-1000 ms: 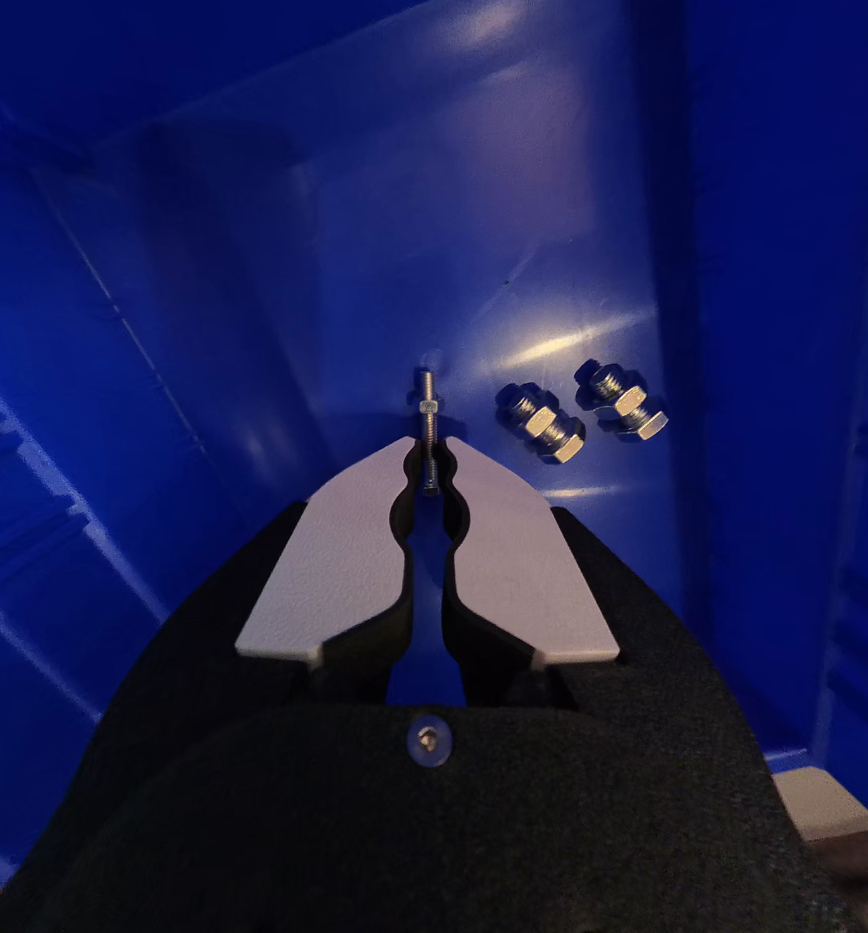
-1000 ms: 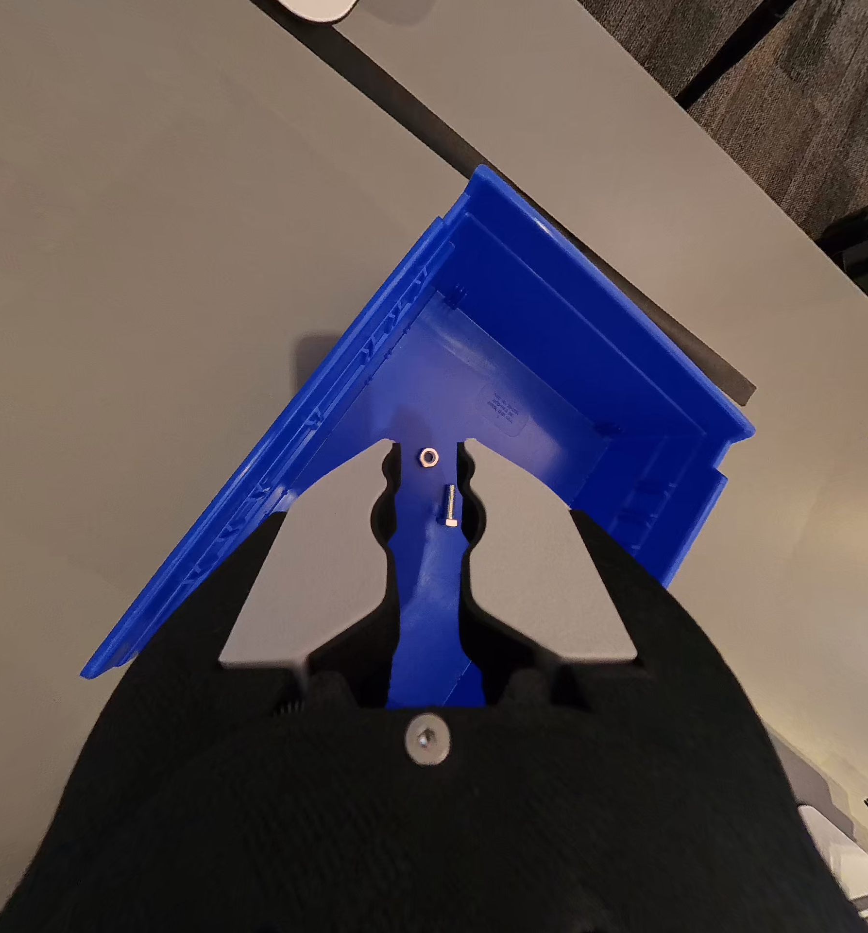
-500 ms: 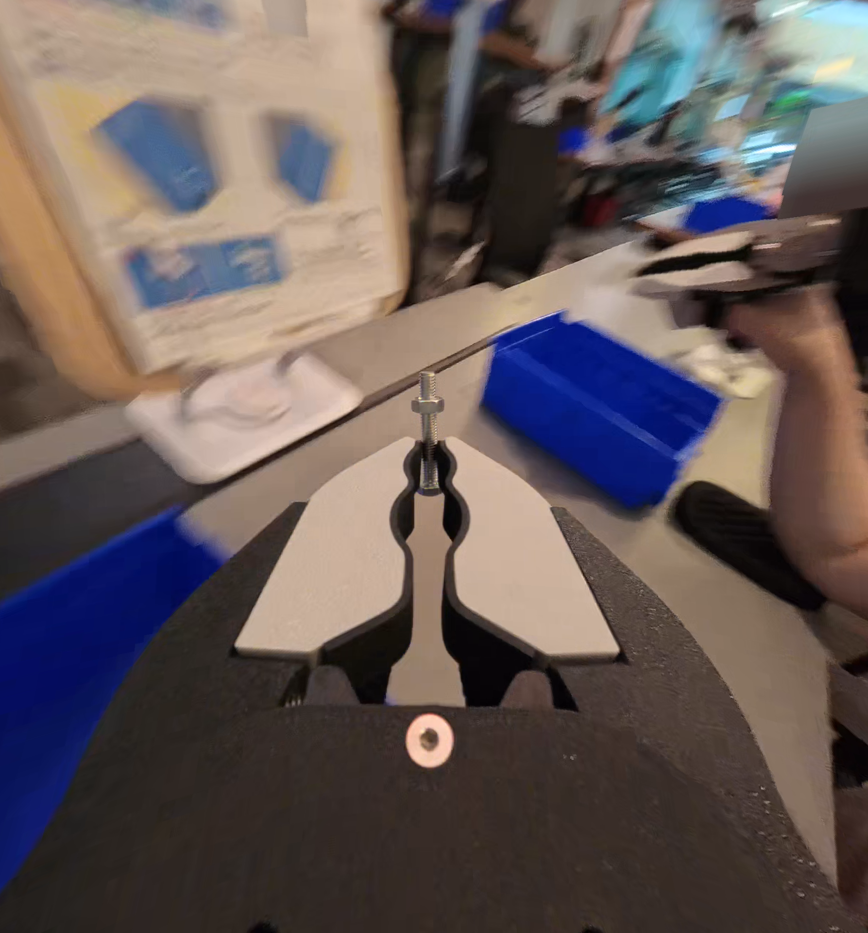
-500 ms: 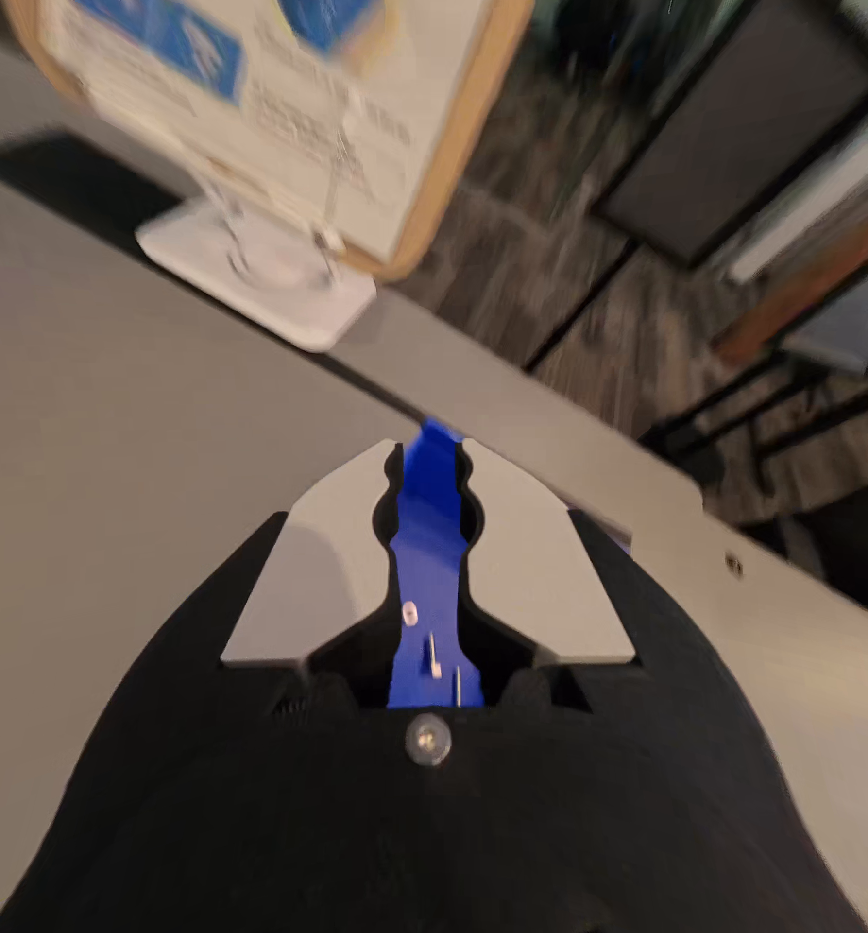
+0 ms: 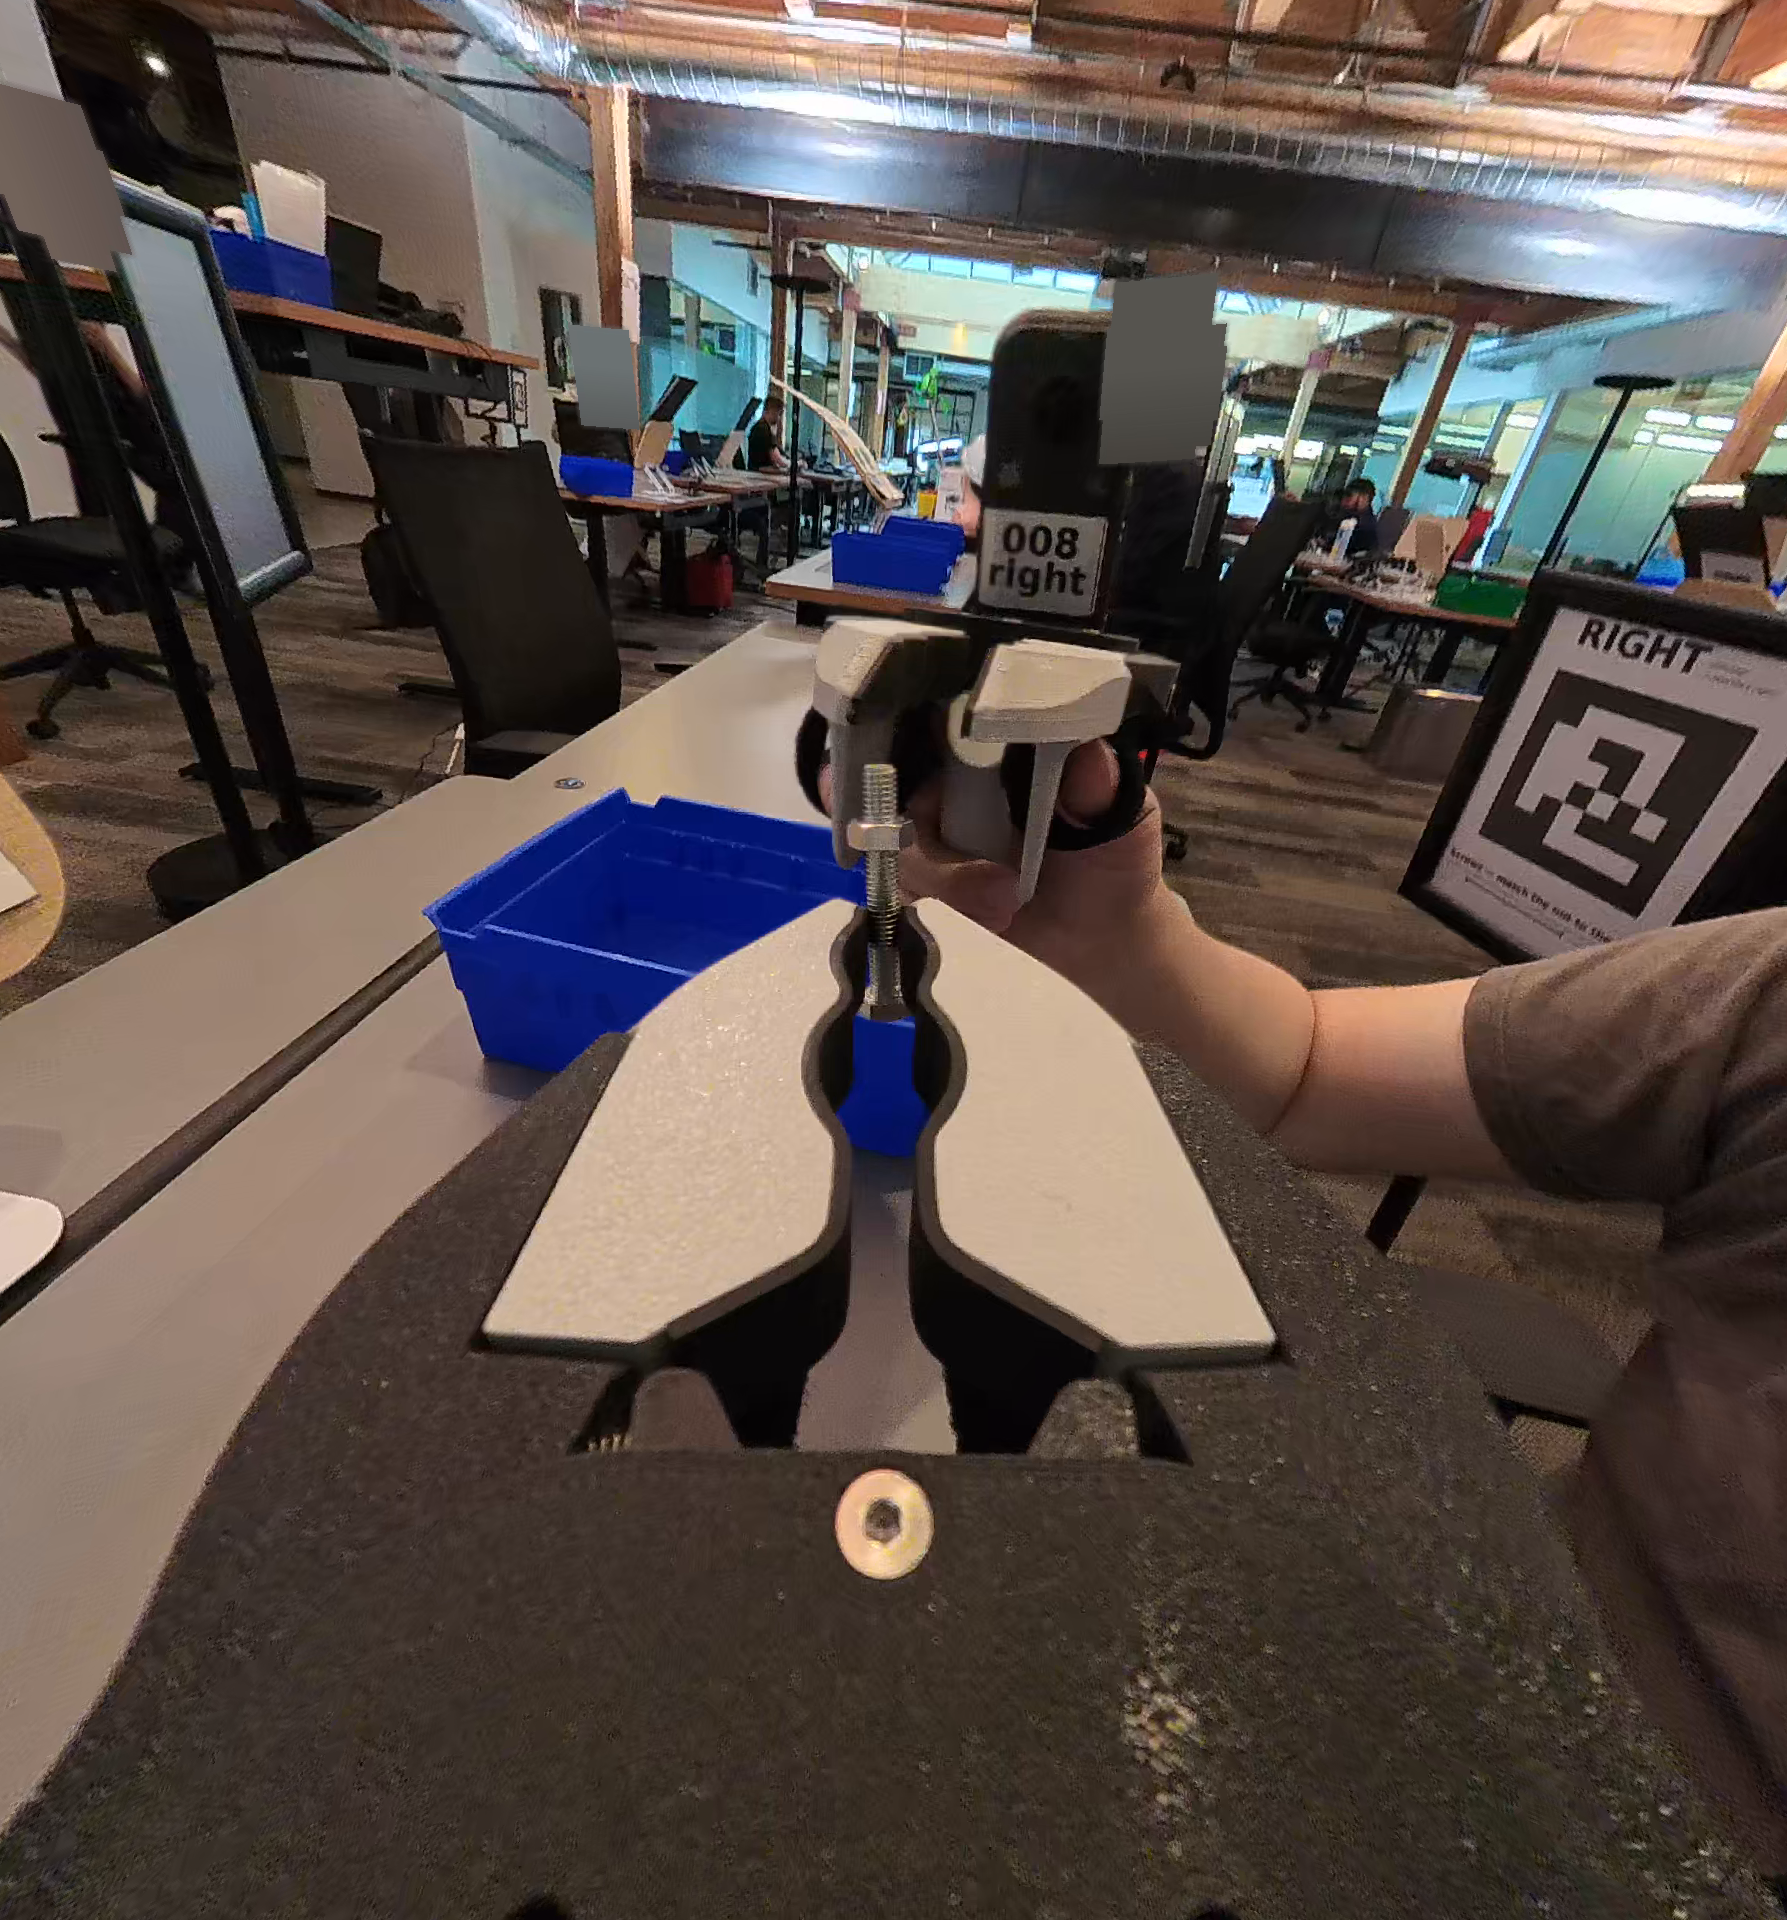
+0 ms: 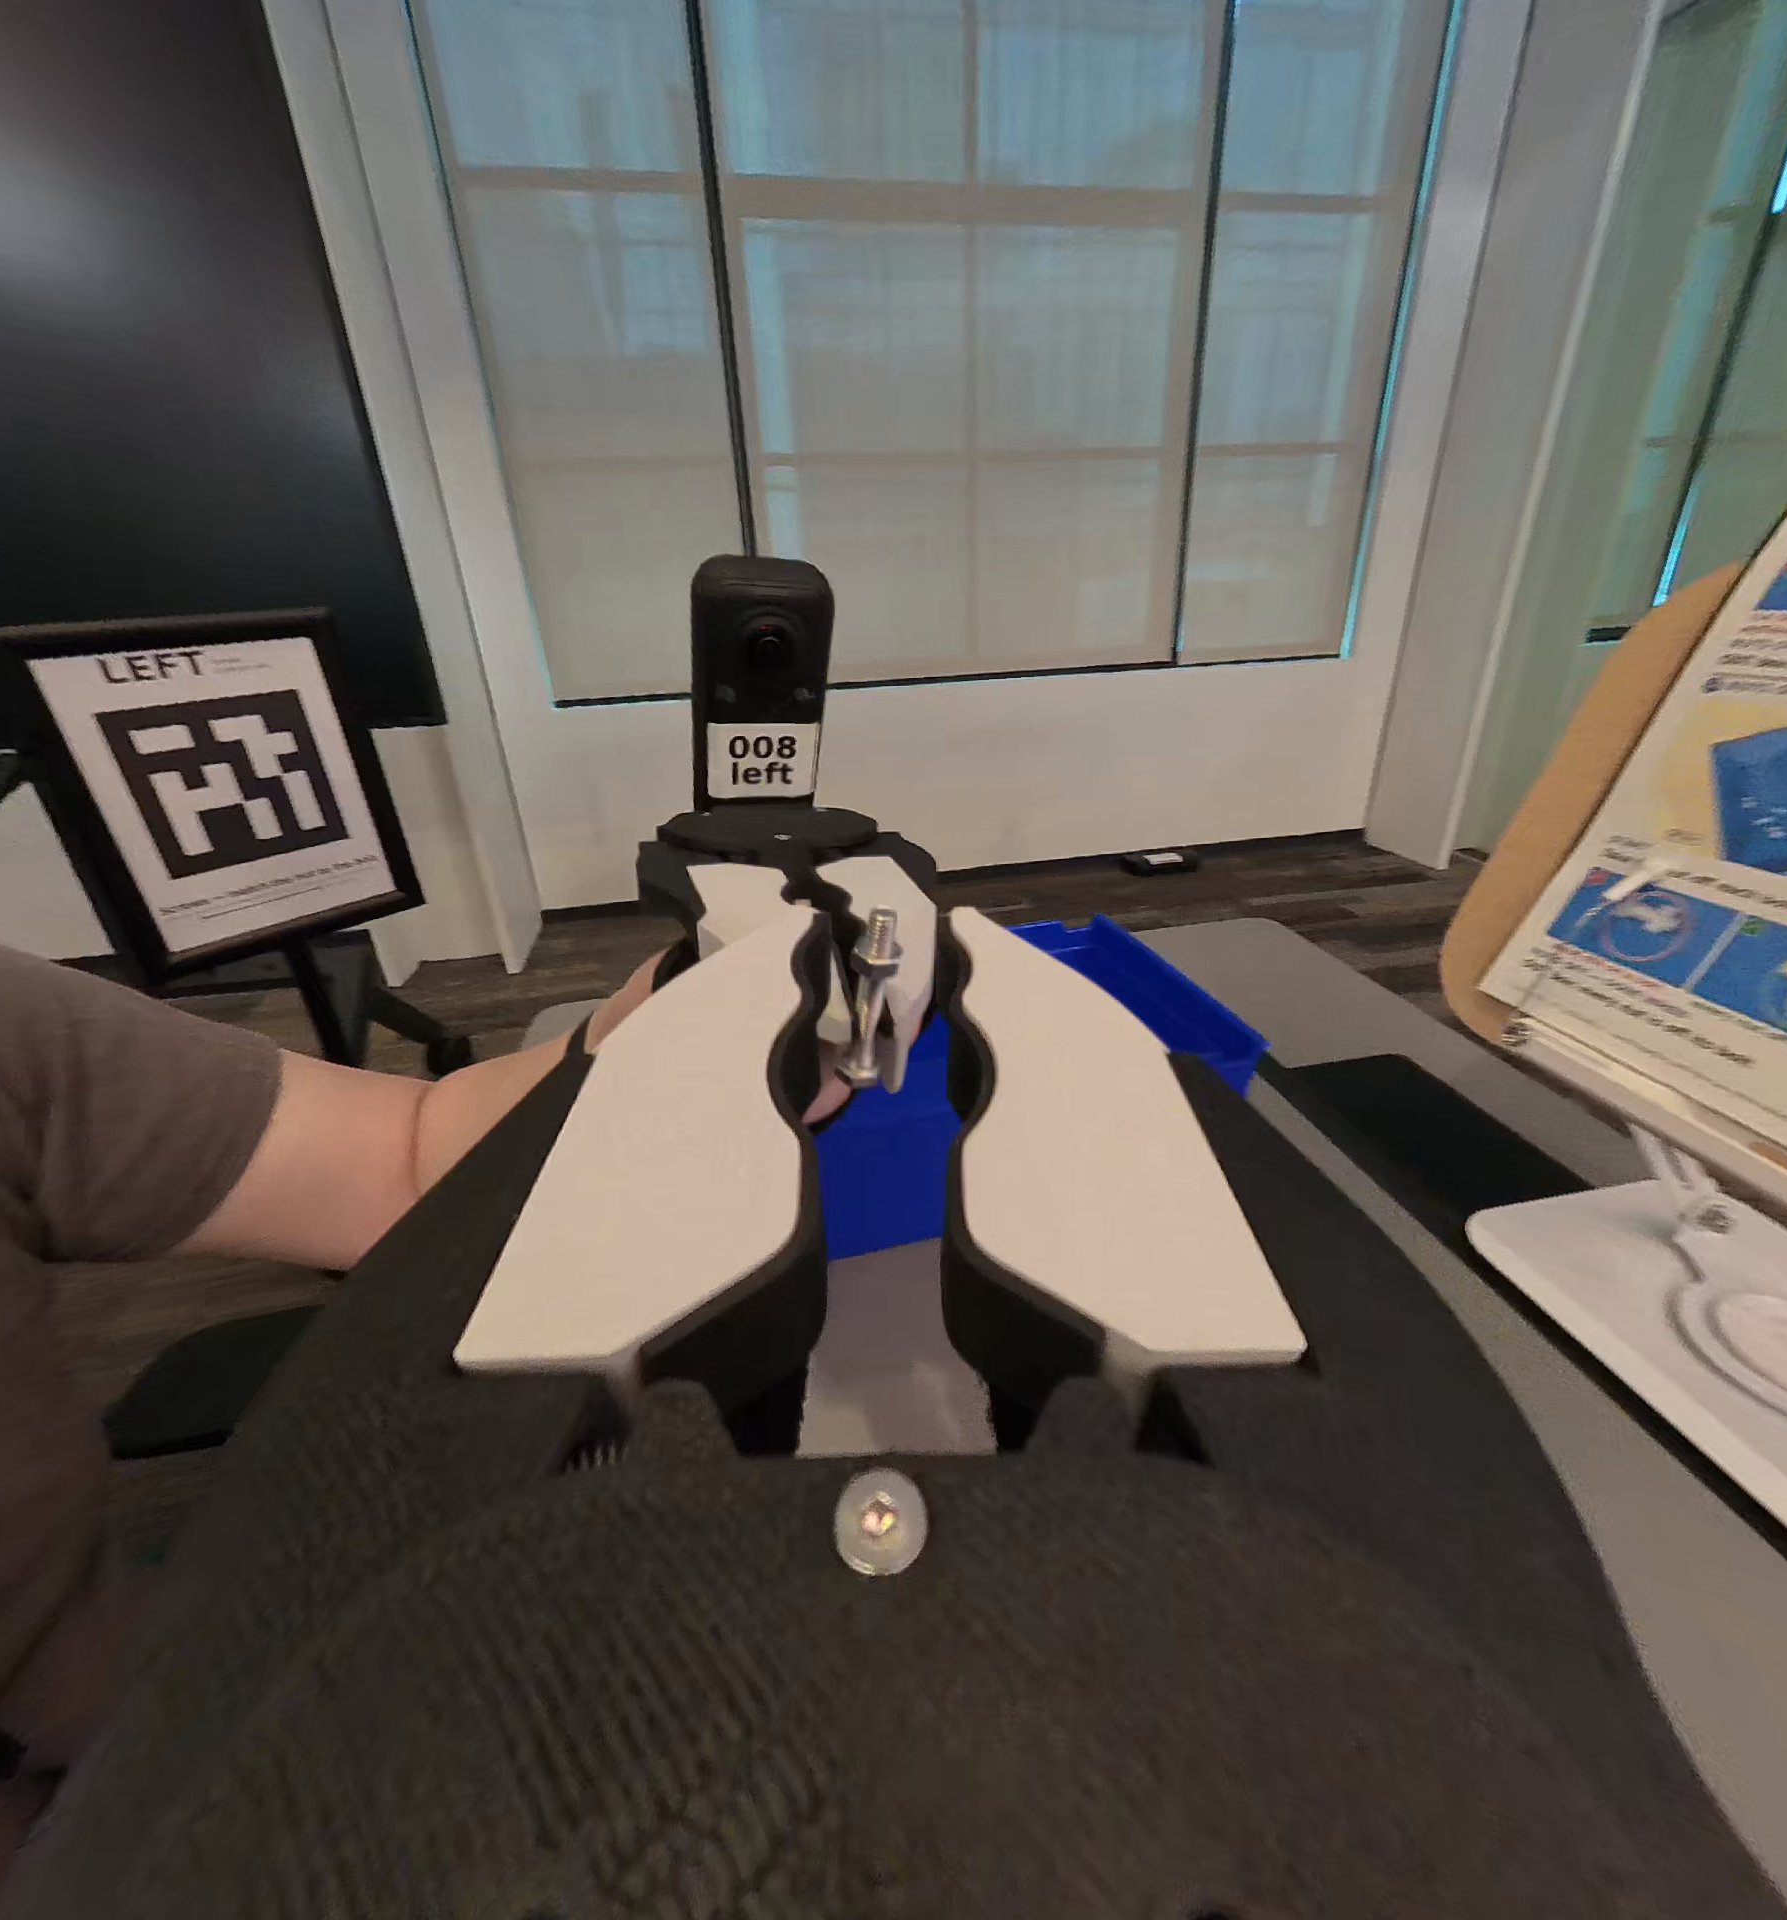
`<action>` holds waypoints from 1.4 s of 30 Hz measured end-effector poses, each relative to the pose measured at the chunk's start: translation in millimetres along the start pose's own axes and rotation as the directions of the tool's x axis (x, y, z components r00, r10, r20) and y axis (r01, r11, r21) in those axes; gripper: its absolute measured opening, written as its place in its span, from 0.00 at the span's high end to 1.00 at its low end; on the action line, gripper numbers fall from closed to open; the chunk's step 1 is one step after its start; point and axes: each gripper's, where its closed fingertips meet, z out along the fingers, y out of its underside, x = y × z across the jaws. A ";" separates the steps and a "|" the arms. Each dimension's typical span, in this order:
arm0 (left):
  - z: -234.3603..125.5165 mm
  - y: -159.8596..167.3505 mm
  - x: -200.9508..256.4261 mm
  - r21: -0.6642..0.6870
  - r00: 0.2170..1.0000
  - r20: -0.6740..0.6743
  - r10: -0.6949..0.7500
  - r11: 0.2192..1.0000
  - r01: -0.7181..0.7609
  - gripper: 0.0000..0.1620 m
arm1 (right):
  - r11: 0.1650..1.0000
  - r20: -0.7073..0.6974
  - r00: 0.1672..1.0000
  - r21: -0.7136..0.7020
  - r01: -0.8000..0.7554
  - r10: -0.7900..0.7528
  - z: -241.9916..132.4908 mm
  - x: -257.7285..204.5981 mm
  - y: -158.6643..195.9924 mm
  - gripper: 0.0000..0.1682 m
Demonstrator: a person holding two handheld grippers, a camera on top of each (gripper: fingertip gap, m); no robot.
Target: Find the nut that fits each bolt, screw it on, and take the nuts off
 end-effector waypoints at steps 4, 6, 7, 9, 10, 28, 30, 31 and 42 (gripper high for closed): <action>5.6 3.3 5.7 -0.009 1.000 -0.016 0.009 1.000 -0.009 0.97 | 0.998 0.034 0.998 0.017 -0.058 0.058 5.4 -1.6 4.6 0.91; 5.8 3.7 7.0 -0.009 1.000 -0.023 0.003 1.000 -0.003 0.97 | 0.997 0.044 0.996 -0.002 -0.072 0.072 6.9 -0.7 9.2 0.91; 5.9 4.6 7.0 -0.015 1.000 -0.024 0.001 1.000 -0.002 0.97 | 0.997 0.054 0.996 -0.003 -0.076 0.076 7.3 -1.7 9.8 0.91; 5.4 4.0 6.9 -0.009 1.000 -0.026 -0.004 1.000 0.003 0.97 | 0.997 0.069 0.995 -0.009 -0.077 0.078 8.6 -4.1 11.1 0.91; 5.3 4.3 7.5 -0.013 0.999 -0.031 -0.009 1.000 0.009 0.97 | 0.997 0.066 0.995 -0.018 -0.072 0.073 9.5 -4.2 12.8 0.91; 5.4 10.3 8.7 -0.055 0.999 -0.049 -0.017 0.998 0.014 0.75 | 0.991 0.153 0.980 -0.002 -0.131 0.130 7.5 -11.1 10.4 0.97; 10.3 17.9 12.7 -0.093 0.998 -0.061 -0.002 0.996 -0.004 0.75 | 0.993 0.200 0.973 0.001 -0.116 0.113 7.5 -18.6 9.4 0.97; 12.2 20.2 17.0 -0.100 0.996 -0.084 0.005 0.995 -0.013 0.78 | 0.995 0.226 0.969 0.001 -0.104 0.101 7.1 -22.7 9.0 0.97; 16.2 25.3 36.0 -0.123 0.984 -0.164 0.066 0.989 -0.086 0.88 | 1.000 0.300 0.954 0.014 -0.020 0.015 3.5 -37.9 6.9 0.97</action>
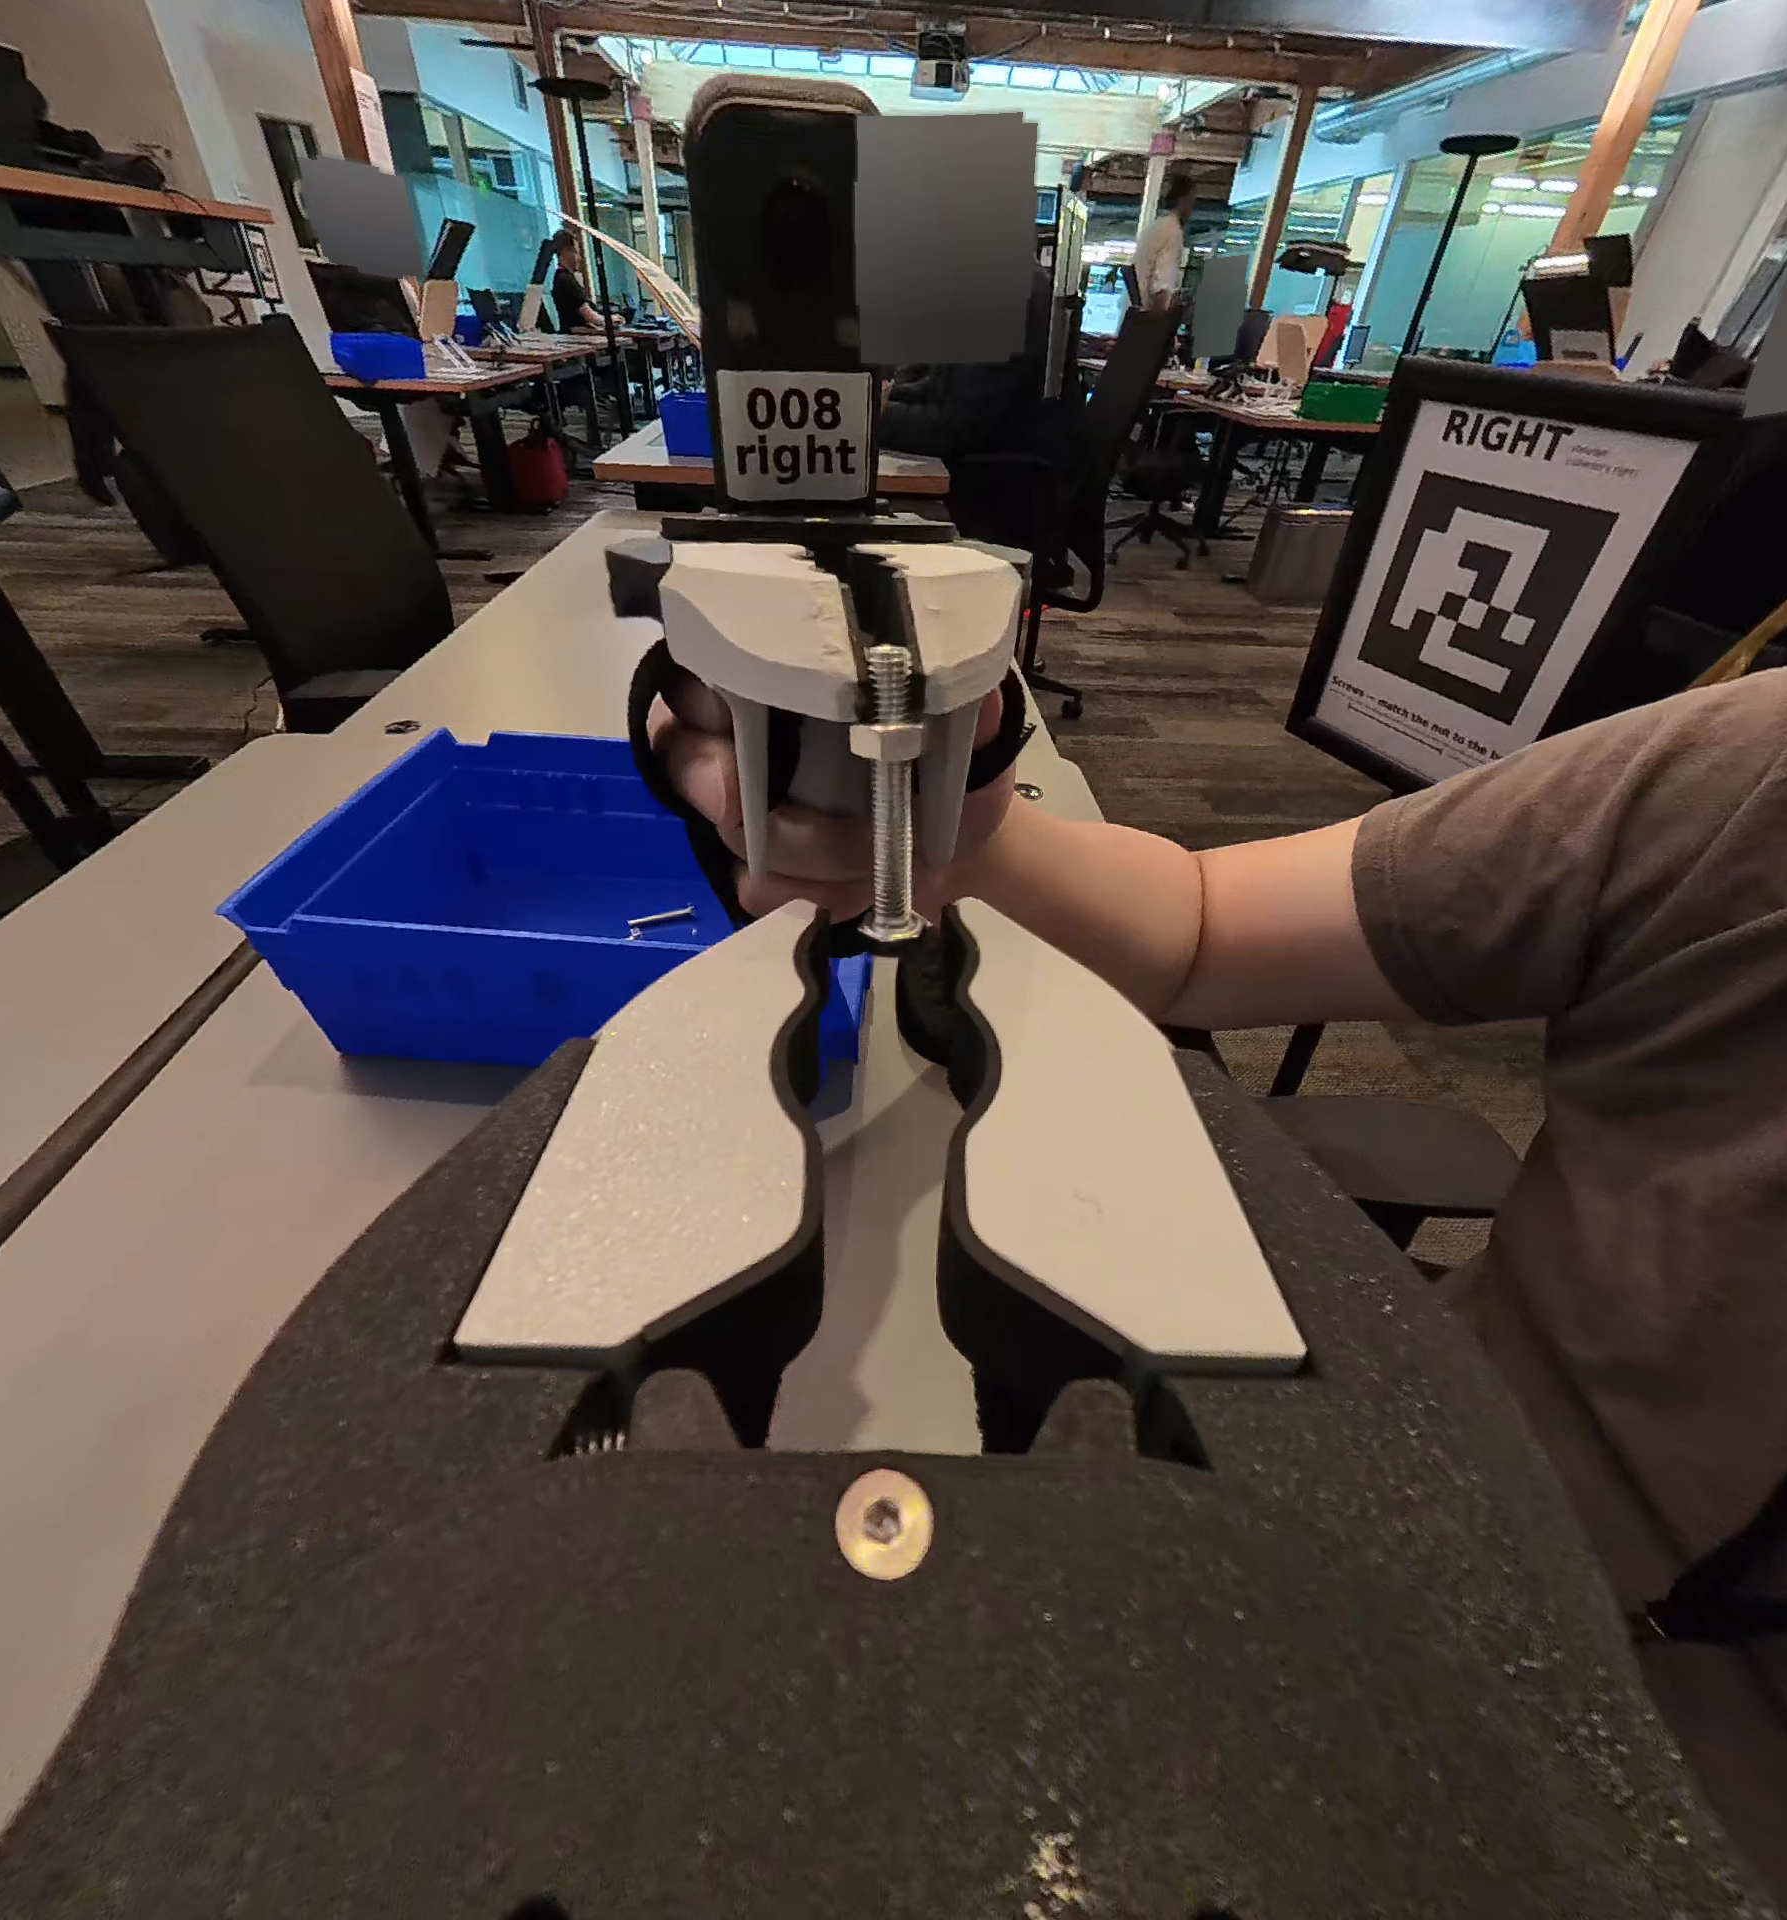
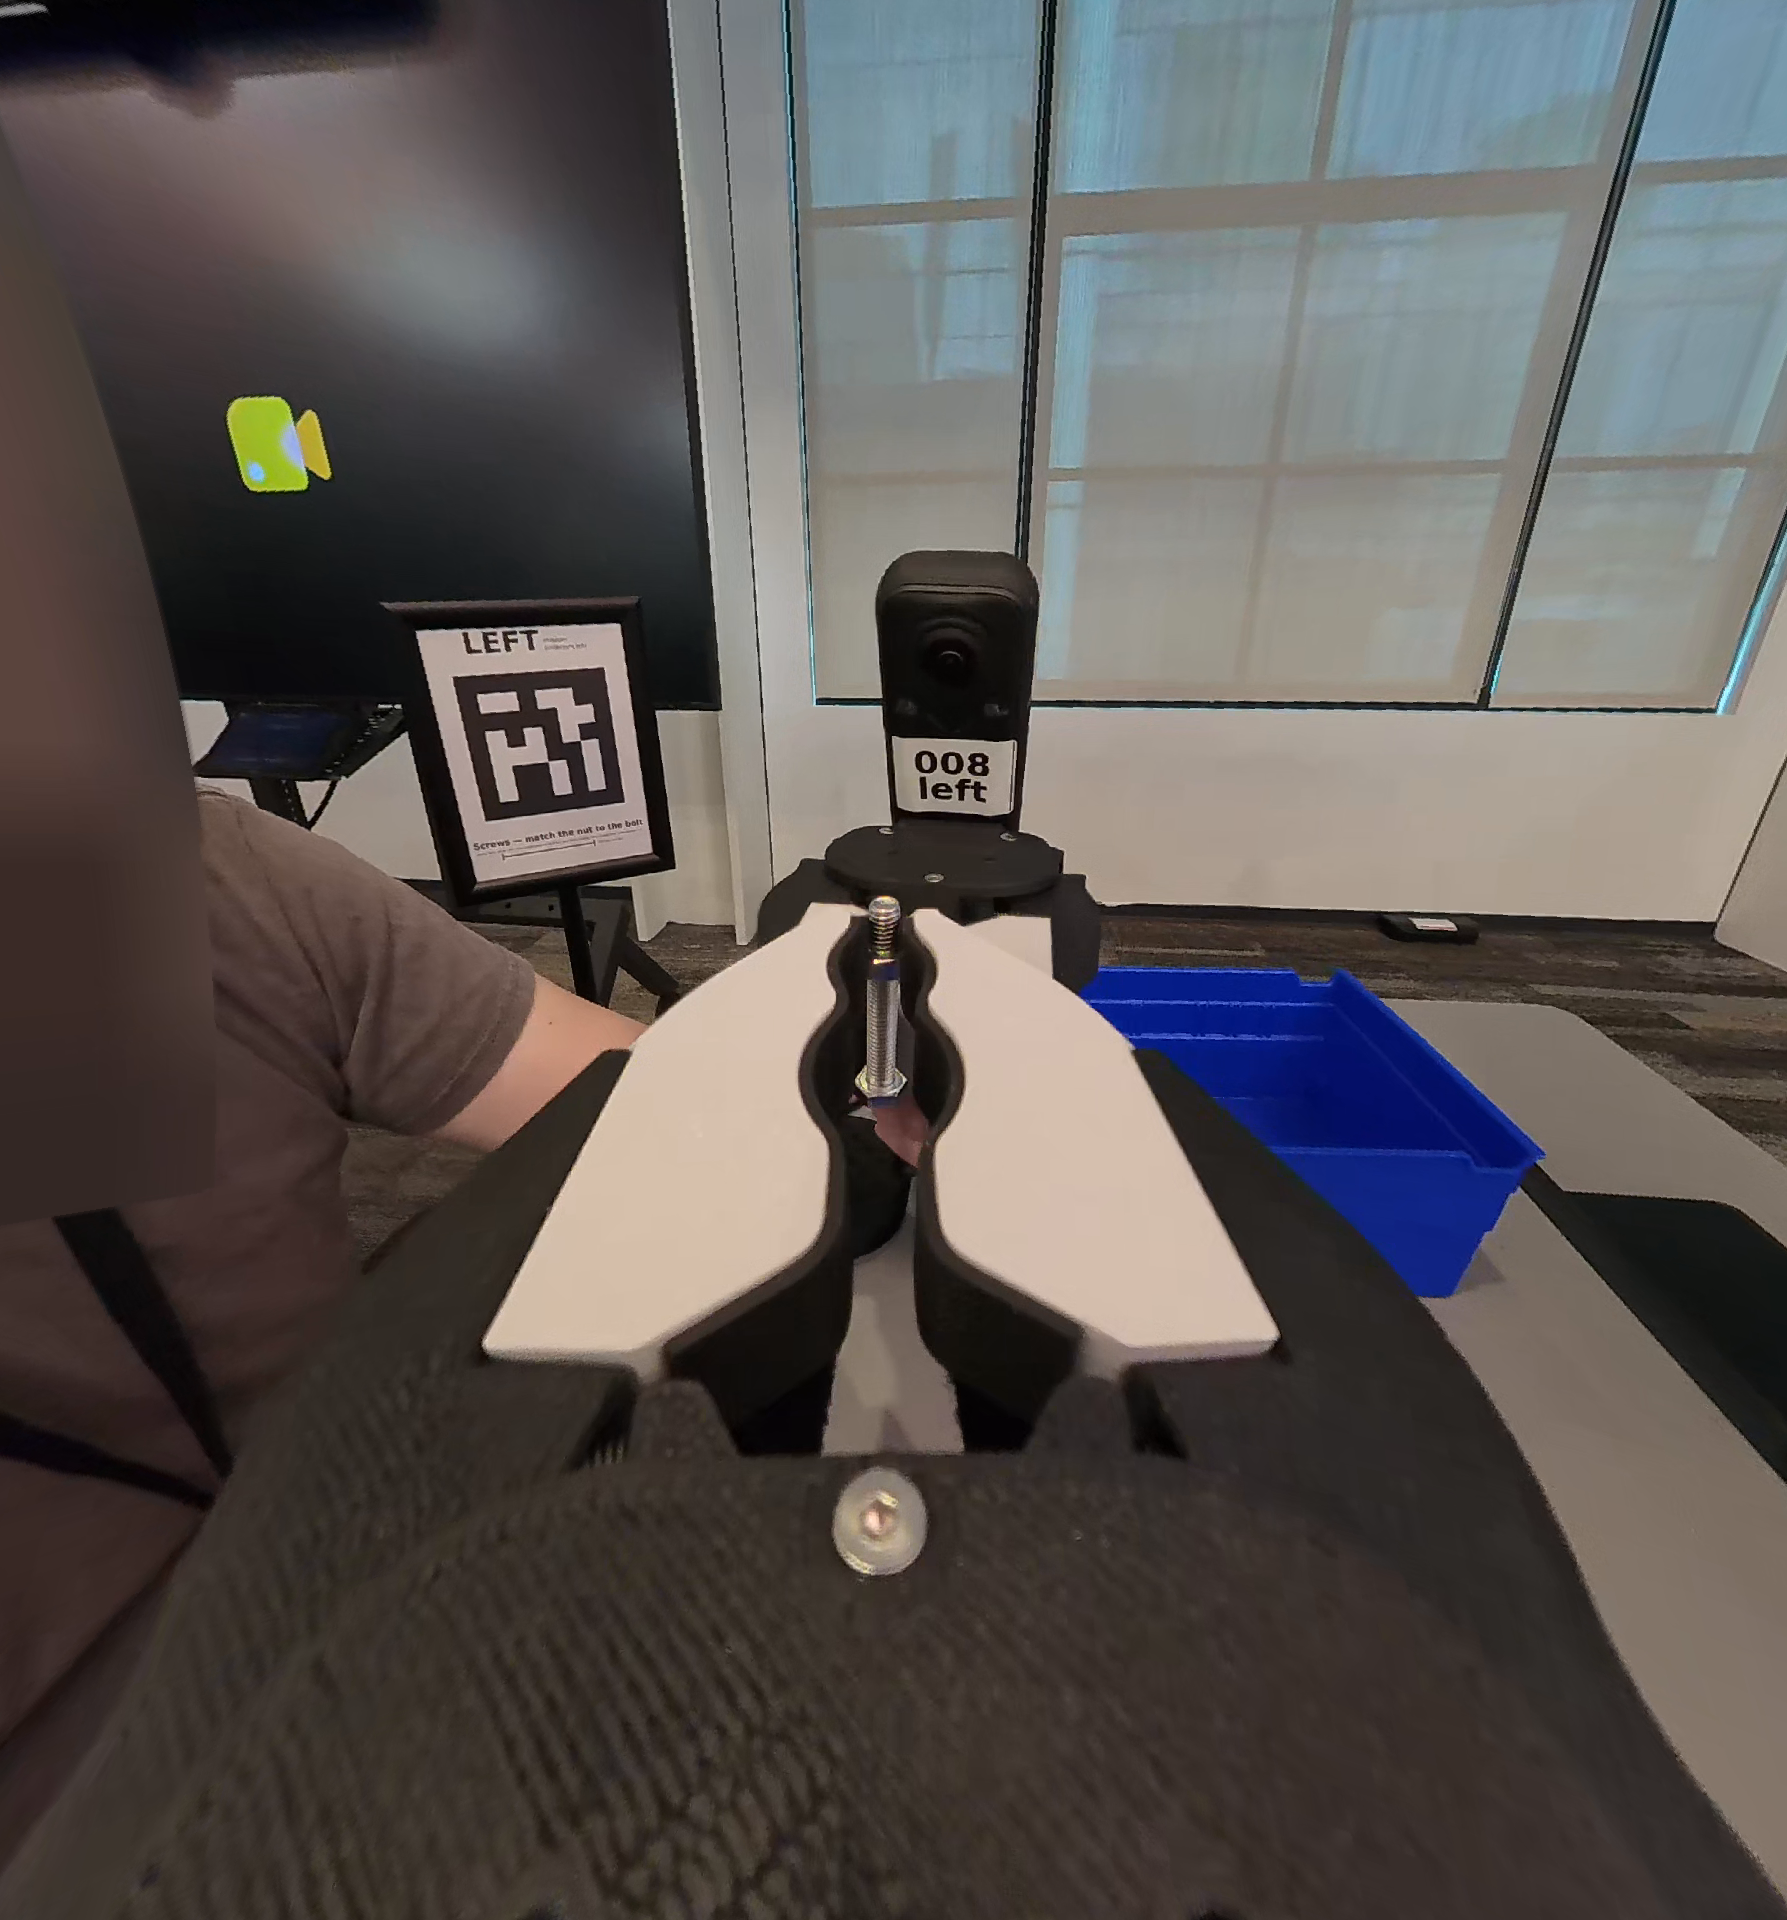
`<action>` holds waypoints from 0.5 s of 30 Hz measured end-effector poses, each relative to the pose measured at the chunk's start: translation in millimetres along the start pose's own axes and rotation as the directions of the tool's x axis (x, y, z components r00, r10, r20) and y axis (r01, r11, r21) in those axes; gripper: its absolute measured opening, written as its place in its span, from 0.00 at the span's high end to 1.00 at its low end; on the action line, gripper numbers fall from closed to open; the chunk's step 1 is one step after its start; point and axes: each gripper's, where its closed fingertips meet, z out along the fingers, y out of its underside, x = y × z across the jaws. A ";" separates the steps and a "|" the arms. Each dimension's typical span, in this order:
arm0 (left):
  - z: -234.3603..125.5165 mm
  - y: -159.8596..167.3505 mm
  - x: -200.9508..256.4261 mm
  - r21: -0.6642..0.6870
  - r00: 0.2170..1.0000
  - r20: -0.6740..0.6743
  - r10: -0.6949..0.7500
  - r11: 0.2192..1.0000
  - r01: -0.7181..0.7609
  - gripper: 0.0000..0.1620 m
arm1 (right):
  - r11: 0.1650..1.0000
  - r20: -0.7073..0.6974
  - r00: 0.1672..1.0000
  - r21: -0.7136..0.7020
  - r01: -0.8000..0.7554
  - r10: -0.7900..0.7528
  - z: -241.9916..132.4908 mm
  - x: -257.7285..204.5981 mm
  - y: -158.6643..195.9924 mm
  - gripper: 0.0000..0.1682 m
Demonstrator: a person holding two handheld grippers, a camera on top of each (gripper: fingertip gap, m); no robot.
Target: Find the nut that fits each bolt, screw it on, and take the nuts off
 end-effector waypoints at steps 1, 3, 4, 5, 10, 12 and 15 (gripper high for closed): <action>-0.9 -0.2 -1.1 -0.001 1.000 0.006 0.004 1.000 -0.004 0.88 | 1.000 -0.004 1.000 -0.001 0.005 -0.005 -0.9 0.4 -0.5 0.97; -2.9 -1.1 -5.1 0.002 0.999 0.036 0.019 1.000 -0.019 0.89 | 1.000 -0.015 1.000 -0.003 0.015 -0.016 -2.3 1.6 -1.2 0.97; -3.4 -1.2 -5.7 0.001 0.999 0.040 0.025 1.000 -0.025 0.90 | 1.000 -0.016 1.000 -0.003 0.017 -0.017 -2.7 2.0 -1.4 0.97; -3.7 -1.2 -5.2 0.001 0.999 0.036 0.025 1.000 -0.025 0.90 | 1.000 -0.018 1.000 -0.002 0.016 -0.016 -2.8 2.2 -1.6 0.97; -3.7 -3.0 -6.1 0.016 0.999 0.040 0.021 1.000 -0.021 0.91 | 1.000 -0.037 0.999 0.002 0.023 -0.022 -3.0 4.9 -1.6 0.97; -3.6 -4.2 -7.0 0.027 0.999 0.045 0.019 0.999 -0.020 0.92 | 1.000 -0.044 0.999 0.004 0.026 -0.026 -2.5 5.3 -1.4 0.97; -2.8 -3.8 -6.3 0.027 0.999 0.041 0.024 0.999 -0.025 0.93 | 1.000 -0.036 0.999 -0.001 0.031 -0.031 -1.9 4.0 -0.9 0.97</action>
